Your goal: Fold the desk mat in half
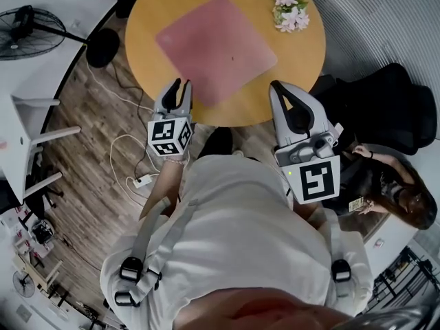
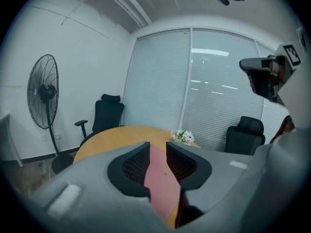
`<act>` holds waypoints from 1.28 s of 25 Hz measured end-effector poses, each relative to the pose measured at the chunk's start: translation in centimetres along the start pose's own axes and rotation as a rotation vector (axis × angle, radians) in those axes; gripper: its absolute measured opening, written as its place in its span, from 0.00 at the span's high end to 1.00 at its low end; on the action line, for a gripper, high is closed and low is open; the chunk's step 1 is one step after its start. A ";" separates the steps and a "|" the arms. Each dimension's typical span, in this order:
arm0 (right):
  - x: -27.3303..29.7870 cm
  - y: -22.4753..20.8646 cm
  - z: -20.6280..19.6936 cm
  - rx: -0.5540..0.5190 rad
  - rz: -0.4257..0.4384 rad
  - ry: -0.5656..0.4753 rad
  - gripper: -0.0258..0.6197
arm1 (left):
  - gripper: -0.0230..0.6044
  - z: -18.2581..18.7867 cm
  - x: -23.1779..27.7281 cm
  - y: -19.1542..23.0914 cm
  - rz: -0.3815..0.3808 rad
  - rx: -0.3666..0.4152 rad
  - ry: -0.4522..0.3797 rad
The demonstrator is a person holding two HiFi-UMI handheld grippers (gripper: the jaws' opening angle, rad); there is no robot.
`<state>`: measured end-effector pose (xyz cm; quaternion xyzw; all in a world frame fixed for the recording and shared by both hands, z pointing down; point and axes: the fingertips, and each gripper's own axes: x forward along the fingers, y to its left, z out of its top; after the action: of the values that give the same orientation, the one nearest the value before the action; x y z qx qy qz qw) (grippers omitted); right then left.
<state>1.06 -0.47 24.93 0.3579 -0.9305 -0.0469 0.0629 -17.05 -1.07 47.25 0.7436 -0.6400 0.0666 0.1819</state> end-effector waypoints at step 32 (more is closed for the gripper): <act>7.6 -2.5 -0.4 -0.016 -0.028 -0.005 0.95 | 0.48 -27.3 14.7 12.4 0.217 -0.243 0.552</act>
<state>-2.82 -7.49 25.61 0.3702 -0.9252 -0.0560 0.0627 -23.02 -6.43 79.65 0.5978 -0.6452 0.2079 0.4279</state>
